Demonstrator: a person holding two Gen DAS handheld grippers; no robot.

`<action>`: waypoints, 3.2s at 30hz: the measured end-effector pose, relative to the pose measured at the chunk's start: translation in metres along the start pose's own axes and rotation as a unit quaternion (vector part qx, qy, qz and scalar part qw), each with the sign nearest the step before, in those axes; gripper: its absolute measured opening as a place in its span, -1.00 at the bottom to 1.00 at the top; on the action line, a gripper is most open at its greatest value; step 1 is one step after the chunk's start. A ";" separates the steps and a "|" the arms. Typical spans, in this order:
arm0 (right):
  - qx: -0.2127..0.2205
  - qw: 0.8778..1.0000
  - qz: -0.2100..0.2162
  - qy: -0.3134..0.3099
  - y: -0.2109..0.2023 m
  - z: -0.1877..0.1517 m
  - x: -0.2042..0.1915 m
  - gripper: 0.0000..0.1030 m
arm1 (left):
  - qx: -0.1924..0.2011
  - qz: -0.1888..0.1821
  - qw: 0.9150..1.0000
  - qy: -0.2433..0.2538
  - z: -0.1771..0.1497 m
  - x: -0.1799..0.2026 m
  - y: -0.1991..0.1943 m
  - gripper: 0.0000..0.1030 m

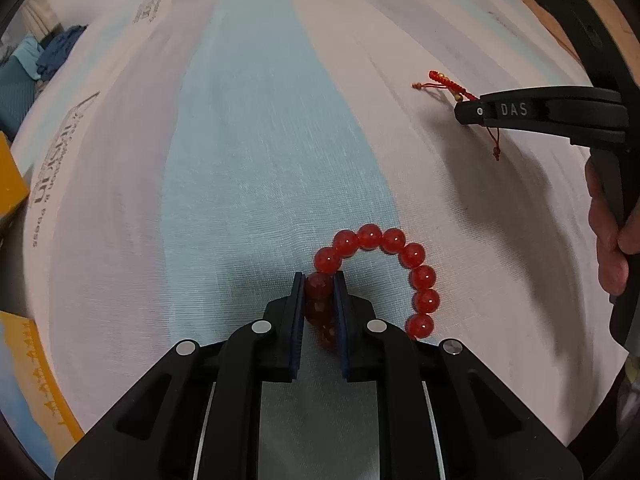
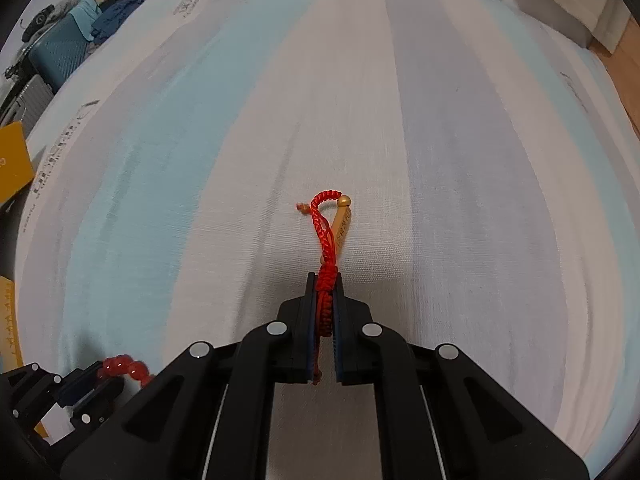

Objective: Organize jewelry
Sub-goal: 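Grasp the red bead bracelet with the left tool while the right grasps the cord bracelet, then carry both red bracelets into the box, the left tool and right tool each holding one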

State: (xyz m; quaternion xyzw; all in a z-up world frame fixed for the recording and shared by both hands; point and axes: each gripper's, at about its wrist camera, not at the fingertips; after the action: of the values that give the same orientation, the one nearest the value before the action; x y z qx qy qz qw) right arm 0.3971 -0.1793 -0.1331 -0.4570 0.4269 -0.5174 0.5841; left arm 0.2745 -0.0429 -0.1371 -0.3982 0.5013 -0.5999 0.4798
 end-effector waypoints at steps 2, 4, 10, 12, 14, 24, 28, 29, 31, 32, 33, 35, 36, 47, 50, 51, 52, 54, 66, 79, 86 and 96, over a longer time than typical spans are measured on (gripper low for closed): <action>0.004 1.000 0.003 0.000 -0.006 -0.002 -0.001 -0.89 | 0.002 -0.001 1.000 -0.002 0.000 0.001 -0.003 -0.76; 0.006 1.000 0.006 0.001 -0.011 -0.003 0.002 -0.89 | 0.004 -0.001 1.000 -0.002 -0.003 0.003 -0.008 -0.76; 0.015 1.000 0.019 0.017 -0.028 -0.011 0.011 -0.89 | 0.011 0.000 1.000 -0.002 -0.001 0.005 -0.019 -0.76; 0.019 0.999 0.022 0.019 -0.033 -0.014 0.011 -0.89 | 0.012 0.000 1.000 -0.004 -0.002 0.005 -0.023 -0.76; 0.022 0.999 0.023 0.022 -0.039 -0.019 0.014 -0.89 | 0.012 -0.003 1.000 -0.010 0.003 0.005 -0.026 -0.76; 0.033 0.998 0.028 0.035 -0.065 -0.040 0.023 -0.89 | 0.022 -0.002 1.000 -0.018 0.015 -0.008 -0.046 -0.76; 0.037 0.998 0.030 0.040 -0.076 -0.053 0.027 -0.89 | 0.029 -0.001 0.999 -0.021 0.013 -0.010 -0.059 -0.76; 0.038 0.998 0.031 0.042 -0.079 -0.057 0.028 -0.89 | 0.031 0.001 0.999 -0.022 0.012 -0.010 -0.062 -0.76; 0.040 0.998 0.034 0.043 -0.085 -0.063 0.029 -0.89 | 0.035 0.003 0.999 -0.022 0.011 -0.011 -0.069 -0.76; 0.043 0.998 0.033 0.043 -0.089 -0.066 0.029 -0.89 | 0.037 0.005 0.999 -0.022 0.010 -0.012 -0.073 -0.76; 0.045 0.998 0.035 0.042 -0.092 -0.067 0.028 -0.89 | 0.039 0.007 0.999 -0.023 0.009 -0.012 -0.076 -0.76; 0.050 0.997 0.035 0.040 -0.100 -0.074 0.025 -0.89 | 0.045 0.010 0.999 -0.024 0.006 -0.015 -0.084 -0.76; 0.052 0.997 0.035 0.039 -0.103 -0.076 0.024 -0.89 | 0.048 0.013 0.998 -0.025 0.004 -0.017 -0.088 -0.76; 0.069 0.996 0.048 0.023 -0.143 -0.102 -0.007 -0.89 | 0.075 0.031 0.996 -0.044 -0.023 -0.035 -0.133 -0.76; 0.077 0.995 0.054 0.014 -0.156 -0.109 -0.021 -0.89 | 0.080 0.036 0.995 -0.052 -0.033 -0.044 -0.145 -0.76; 0.079 0.995 0.055 0.011 -0.160 -0.111 -0.025 -0.89 | 0.082 0.036 0.994 -0.054 -0.036 -0.047 -0.149 -0.76; 0.081 0.995 0.055 0.007 -0.163 -0.113 -0.030 -0.89 | 0.085 0.039 0.994 -0.058 -0.040 -0.052 -0.153 -0.76; 0.087 0.995 0.058 -0.001 -0.172 -0.117 -0.043 -0.89 | 0.089 0.041 0.993 -0.064 -0.047 -0.059 -0.160 -0.76; 0.113 0.988 0.082 -0.061 -0.218 -0.133 -0.137 -0.89 | 0.117 0.061 0.985 -0.109 -0.097 -0.133 -0.214 -0.75; 0.126 0.972 0.123 -0.158 -0.247 -0.158 -0.284 -0.89 | 0.127 0.093 0.968 -0.194 -0.184 -0.249 -0.254 -0.75; 0.105 0.961 0.150 -0.207 -0.240 -0.175 -0.356 -0.89 | 0.115 0.100 0.959 -0.237 -0.227 -0.303 -0.255 -0.75; 0.032 0.958 0.139 -0.250 -0.191 -0.193 -0.425 -0.89 | 0.053 0.092 0.954 -0.282 -0.276 -0.359 -0.211 -0.75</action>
State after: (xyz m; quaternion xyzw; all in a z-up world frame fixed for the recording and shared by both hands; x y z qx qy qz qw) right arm 0.1260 0.2168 0.0220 -0.4888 0.3099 -0.3140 0.7526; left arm 0.0521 0.3756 0.0219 -0.4772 0.3473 -0.4425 0.6751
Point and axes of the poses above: each gripper's, at about its wrist camera, not at the fingertips, and y roughly the way its jaws point, x to its right, z to its top, and after that the axes turned 11 degrees about -x, right-handed
